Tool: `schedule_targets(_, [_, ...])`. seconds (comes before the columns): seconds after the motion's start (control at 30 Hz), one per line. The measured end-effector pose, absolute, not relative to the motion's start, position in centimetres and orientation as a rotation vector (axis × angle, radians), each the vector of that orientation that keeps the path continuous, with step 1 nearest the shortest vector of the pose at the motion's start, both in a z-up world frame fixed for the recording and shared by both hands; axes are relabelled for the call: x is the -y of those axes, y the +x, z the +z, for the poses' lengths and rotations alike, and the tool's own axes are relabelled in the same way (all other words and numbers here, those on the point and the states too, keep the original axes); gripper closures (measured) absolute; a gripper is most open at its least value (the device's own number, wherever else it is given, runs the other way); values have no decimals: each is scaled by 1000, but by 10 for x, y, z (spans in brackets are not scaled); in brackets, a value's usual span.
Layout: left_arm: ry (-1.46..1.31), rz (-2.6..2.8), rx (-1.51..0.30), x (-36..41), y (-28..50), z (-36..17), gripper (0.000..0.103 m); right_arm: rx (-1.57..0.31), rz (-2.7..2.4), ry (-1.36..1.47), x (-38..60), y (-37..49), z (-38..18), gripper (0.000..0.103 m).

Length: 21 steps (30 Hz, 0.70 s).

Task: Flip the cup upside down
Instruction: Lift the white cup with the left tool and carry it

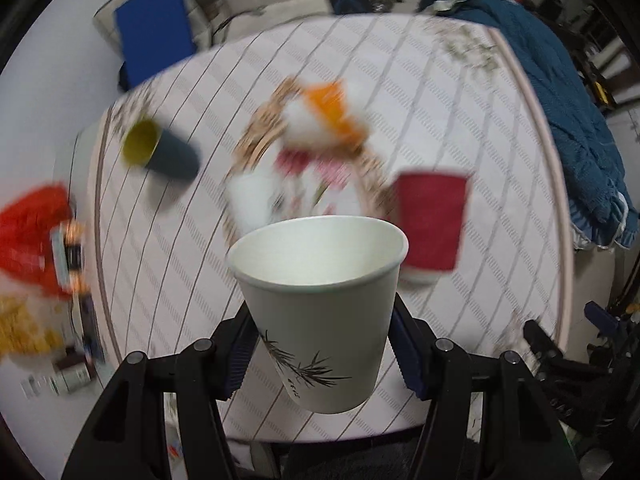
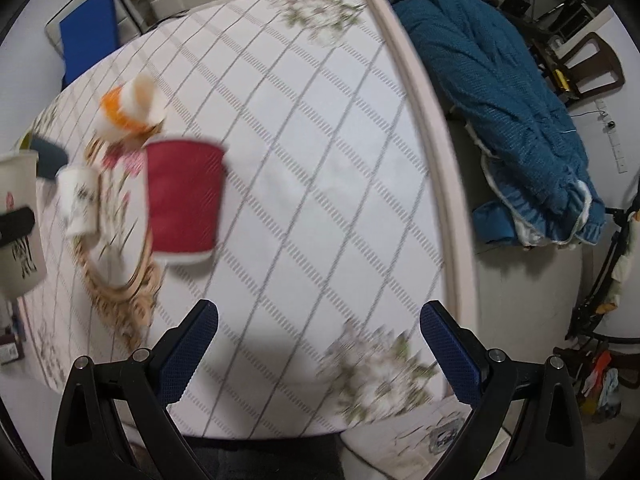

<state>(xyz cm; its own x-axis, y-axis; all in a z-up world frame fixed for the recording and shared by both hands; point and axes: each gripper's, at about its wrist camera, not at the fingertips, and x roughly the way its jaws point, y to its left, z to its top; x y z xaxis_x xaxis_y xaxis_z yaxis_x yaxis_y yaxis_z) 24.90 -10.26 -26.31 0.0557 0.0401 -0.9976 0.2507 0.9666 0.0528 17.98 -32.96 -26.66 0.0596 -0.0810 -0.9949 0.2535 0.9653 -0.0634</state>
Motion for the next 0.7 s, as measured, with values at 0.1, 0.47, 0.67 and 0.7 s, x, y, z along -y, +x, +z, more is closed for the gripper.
schedule_targets(0.1, [205, -118, -1560, 64, 226, -282, 44, -1513, -219, 135, 302, 163, -275, 0])
schedule_targets(0.47, [134, -55, -1722, -9, 195, -376, 44, -1585, -103, 147, 217, 147, -326, 0])
schedule_targets(0.67, [63, -49, -1775, -23, 200, -410, 44, -1611, -119, 145, 195, 150, -350, 0])
schedule_targets(0.7, [63, -46, -1777, -25, 201, -414, 44, -1614, -123, 143, 194, 150, -353, 0])
